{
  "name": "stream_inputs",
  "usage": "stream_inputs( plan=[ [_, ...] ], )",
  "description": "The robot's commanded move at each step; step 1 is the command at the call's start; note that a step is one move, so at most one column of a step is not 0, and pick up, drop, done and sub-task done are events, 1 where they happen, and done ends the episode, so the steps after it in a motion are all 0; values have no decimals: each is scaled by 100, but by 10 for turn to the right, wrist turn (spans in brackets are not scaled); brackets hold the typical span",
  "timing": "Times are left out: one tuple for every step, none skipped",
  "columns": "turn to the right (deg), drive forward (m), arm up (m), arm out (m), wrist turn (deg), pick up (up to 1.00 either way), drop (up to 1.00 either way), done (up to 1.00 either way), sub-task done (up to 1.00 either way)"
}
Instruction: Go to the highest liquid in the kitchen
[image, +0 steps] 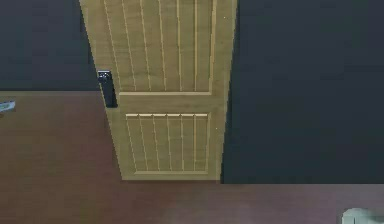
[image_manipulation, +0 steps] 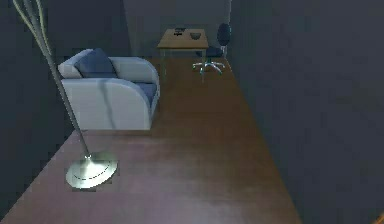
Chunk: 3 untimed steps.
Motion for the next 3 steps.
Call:
stream_inputs(
  plan=[
    [-30, 0, 0, 0, 0, 0, 0, 0, 0],
    [0, 15, 0, 0, 0, 0, 0, 0, 0],
    [-300, 0, 0, 0, 0, 0, 0, 0, 0]
  ],
)
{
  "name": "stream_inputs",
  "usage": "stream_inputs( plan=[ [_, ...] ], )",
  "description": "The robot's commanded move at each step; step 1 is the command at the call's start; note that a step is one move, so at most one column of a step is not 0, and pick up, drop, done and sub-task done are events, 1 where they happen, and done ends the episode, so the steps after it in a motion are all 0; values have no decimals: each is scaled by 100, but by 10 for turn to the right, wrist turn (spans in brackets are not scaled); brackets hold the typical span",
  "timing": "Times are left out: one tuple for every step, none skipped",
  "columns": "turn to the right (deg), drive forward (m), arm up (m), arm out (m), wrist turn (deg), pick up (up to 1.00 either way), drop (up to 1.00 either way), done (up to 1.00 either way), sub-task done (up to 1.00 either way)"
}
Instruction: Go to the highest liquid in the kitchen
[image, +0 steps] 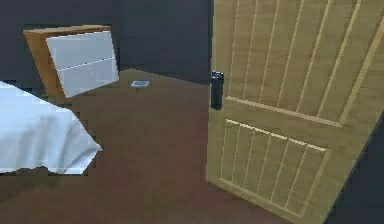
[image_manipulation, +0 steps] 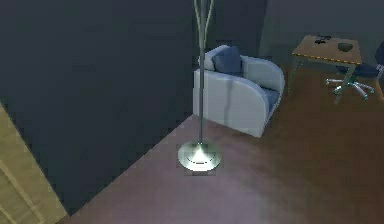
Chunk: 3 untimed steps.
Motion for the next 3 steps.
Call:
stream_inputs(
  plan=[
    [0, 50, 0, 0, 0, 0, 0, 0, 0],
    [-330, 0, 0, 0, 0, 0, 0, 0, 0],
    [-30, 0, 0, 0, 0, 0, 0, 0, 0]
  ],
)
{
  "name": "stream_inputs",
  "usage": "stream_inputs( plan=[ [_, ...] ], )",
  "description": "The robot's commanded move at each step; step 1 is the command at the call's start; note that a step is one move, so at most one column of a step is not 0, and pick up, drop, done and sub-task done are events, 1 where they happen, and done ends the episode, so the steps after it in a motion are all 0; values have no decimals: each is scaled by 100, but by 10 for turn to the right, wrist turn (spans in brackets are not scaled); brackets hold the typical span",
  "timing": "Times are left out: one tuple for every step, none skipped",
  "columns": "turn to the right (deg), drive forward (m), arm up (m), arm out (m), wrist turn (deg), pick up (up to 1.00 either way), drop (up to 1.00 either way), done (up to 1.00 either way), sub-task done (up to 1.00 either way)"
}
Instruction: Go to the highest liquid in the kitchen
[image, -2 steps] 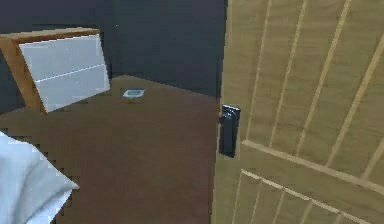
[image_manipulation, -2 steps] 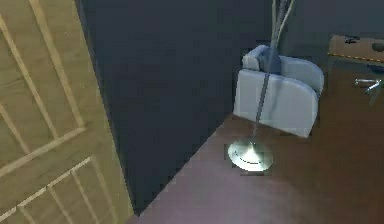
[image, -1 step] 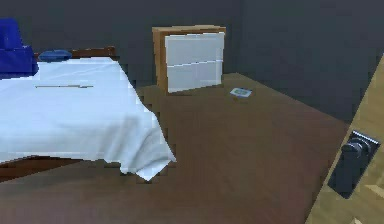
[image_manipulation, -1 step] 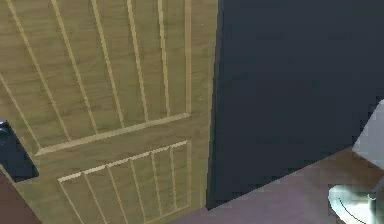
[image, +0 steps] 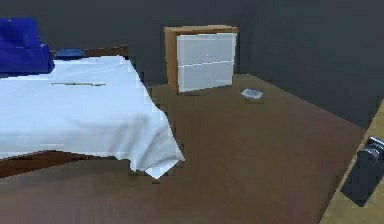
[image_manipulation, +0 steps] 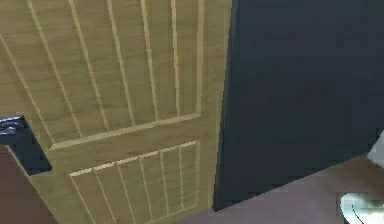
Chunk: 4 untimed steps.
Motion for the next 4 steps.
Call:
stream_inputs(
  plan=[
    [0, 65, 0, 0, 0, 0, 0, 0, 0],
    [330, 0, 0, 0, 0, 0, 0, 0, 0],
    [0, 35, 0, 0, 0, 0, 0, 0, 0],
    [360, 0, 0, 0, 0, 0, 0, 0, 0]
  ],
)
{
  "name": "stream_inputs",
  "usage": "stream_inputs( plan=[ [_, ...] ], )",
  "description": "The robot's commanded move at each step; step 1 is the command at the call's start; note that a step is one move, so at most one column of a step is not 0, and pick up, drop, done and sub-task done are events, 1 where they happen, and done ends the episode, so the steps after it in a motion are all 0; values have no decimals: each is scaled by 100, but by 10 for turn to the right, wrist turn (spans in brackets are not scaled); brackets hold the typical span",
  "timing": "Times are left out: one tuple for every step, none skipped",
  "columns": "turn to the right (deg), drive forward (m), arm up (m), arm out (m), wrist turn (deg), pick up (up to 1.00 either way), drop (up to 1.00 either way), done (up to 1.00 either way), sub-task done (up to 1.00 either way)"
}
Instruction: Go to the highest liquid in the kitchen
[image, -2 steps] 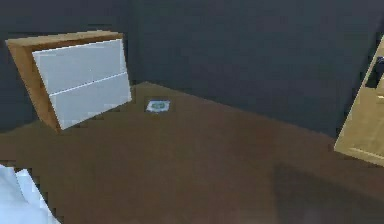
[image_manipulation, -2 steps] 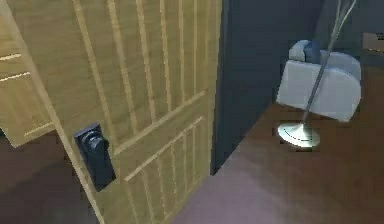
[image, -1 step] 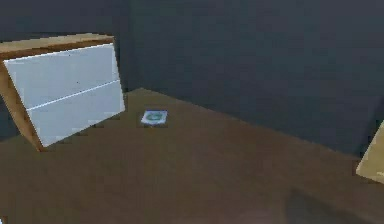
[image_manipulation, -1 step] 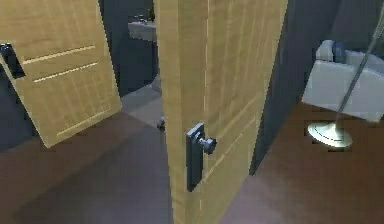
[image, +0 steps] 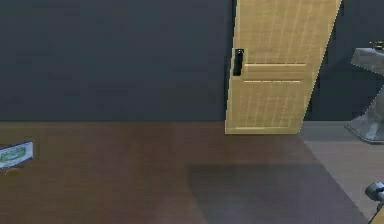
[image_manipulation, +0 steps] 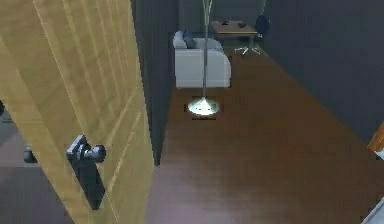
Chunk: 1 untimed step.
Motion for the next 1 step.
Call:
stream_inputs(
  plan=[
    [0, 65, 0, 0, 0, 0, 0, 0, 0]
  ],
)
